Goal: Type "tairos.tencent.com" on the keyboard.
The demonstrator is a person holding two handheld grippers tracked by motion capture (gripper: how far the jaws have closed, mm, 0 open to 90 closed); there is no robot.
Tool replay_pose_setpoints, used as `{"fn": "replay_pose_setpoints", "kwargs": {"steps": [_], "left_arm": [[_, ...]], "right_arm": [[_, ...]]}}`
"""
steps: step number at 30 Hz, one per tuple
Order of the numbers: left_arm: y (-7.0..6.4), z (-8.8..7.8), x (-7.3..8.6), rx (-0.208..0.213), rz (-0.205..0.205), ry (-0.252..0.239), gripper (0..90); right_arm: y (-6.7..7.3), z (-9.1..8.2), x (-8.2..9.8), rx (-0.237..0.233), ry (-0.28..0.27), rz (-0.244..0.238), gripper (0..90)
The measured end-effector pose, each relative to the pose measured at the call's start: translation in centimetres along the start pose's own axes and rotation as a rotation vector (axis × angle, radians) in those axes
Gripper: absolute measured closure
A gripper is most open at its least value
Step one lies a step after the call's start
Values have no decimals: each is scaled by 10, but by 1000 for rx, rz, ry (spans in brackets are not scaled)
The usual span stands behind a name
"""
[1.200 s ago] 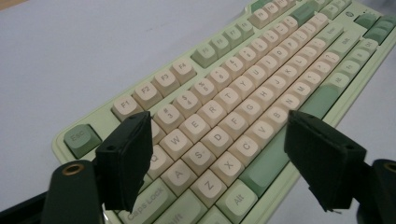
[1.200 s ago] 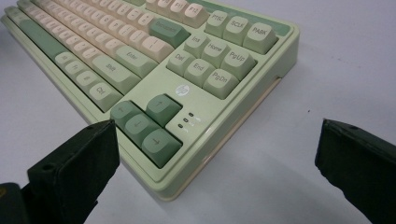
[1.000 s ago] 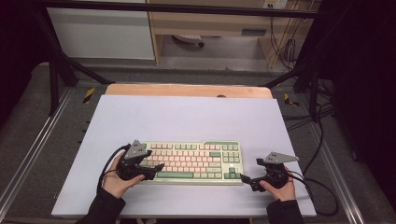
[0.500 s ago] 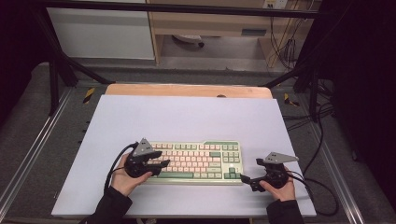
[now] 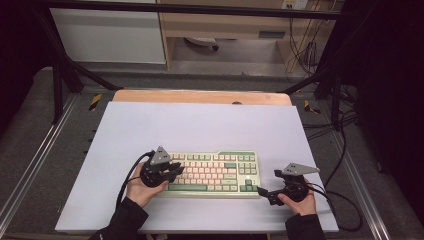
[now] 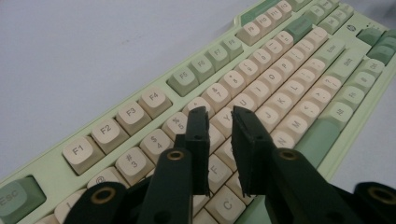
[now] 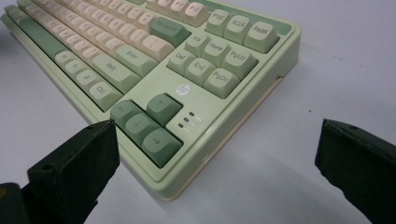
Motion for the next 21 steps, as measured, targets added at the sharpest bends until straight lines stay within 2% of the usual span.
{"fn": "replay_pose_setpoints", "kwargs": {"steps": [12, 21], "left_arm": [[5, 14, -1, -22, -9, 8, 895], [9, 22, 5, -31, -17, 18, 899]], "right_arm": [[0, 0, 0, -1, -3, 1, 5], [0, -1, 0, 0, -3, 1, 4]]}}
Point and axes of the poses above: each handheld gripper's, and its own axes: z roughly forward along the jaws, x roughly out of its underside, y roughly to its left, the point moved 10 cm from there along z, roughly forward along the jaws, and after that the axes turned 11 degrees about x, right-handed, at the moved point
